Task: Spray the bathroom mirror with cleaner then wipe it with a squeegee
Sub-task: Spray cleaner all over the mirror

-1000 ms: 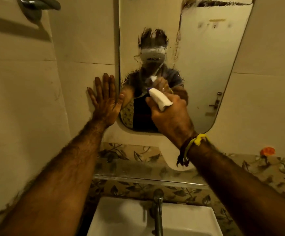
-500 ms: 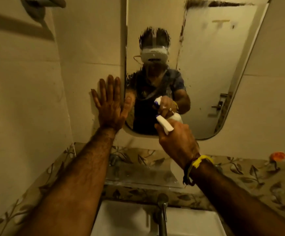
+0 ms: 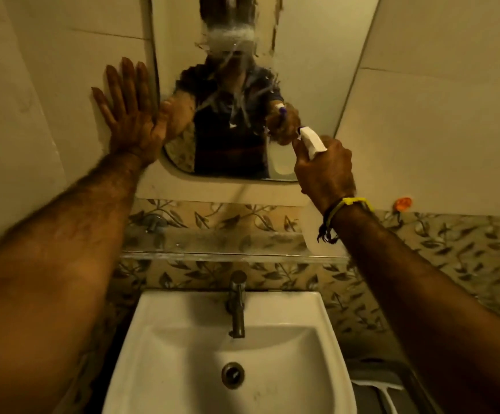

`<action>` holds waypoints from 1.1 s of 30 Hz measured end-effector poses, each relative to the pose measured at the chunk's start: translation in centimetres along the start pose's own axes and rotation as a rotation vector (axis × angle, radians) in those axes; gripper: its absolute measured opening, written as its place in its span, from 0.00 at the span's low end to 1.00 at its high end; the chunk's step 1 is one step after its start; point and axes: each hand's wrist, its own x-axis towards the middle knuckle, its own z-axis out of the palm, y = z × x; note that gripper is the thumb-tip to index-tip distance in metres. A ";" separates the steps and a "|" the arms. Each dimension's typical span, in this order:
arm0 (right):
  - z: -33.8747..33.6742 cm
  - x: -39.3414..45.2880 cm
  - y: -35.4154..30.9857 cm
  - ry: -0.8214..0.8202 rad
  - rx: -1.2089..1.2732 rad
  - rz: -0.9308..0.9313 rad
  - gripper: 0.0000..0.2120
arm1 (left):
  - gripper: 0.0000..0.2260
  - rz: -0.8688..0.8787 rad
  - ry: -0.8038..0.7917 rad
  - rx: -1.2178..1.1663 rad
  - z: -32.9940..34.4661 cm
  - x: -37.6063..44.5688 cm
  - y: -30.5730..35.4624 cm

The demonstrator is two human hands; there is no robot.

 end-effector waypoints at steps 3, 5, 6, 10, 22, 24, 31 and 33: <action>-1.4 0.6 0.6 0.036 0.013 0.053 0.12 | 0.33 -0.028 -0.026 -0.004 -0.5 0.2 0.4; -2.2 1.1 1.0 0.083 0.027 0.112 0.14 | 0.34 -0.028 -0.025 -0.014 -1.1 -0.1 0.7; -2.5 1.3 1.2 0.107 0.036 0.137 0.15 | 0.34 -0.025 -0.007 -0.030 -1.6 -0.1 0.9; -2.3 0.7 1.6 0.069 -0.020 0.149 0.15 | 0.33 0.001 0.133 -0.070 -4.1 2.1 1.4; 4.2 -2.2 -6.0 -0.216 0.035 -0.295 0.12 | 0.34 0.070 0.349 -0.088 -1.2 7.3 1.0; 4.8 -1.8 -7.8 -0.223 0.060 -0.372 0.10 | 0.33 0.074 0.379 -0.091 -0.8 7.3 0.9; 4.7 2.2 -11.0 -0.062 0.206 -0.406 0.14 | 0.33 0.098 0.402 -0.112 -1.3 7.3 1.0; 3.7 3.2 -11.8 -0.034 0.279 -0.366 0.16 | 0.33 0.084 0.390 -0.082 -1.5 7.2 1.3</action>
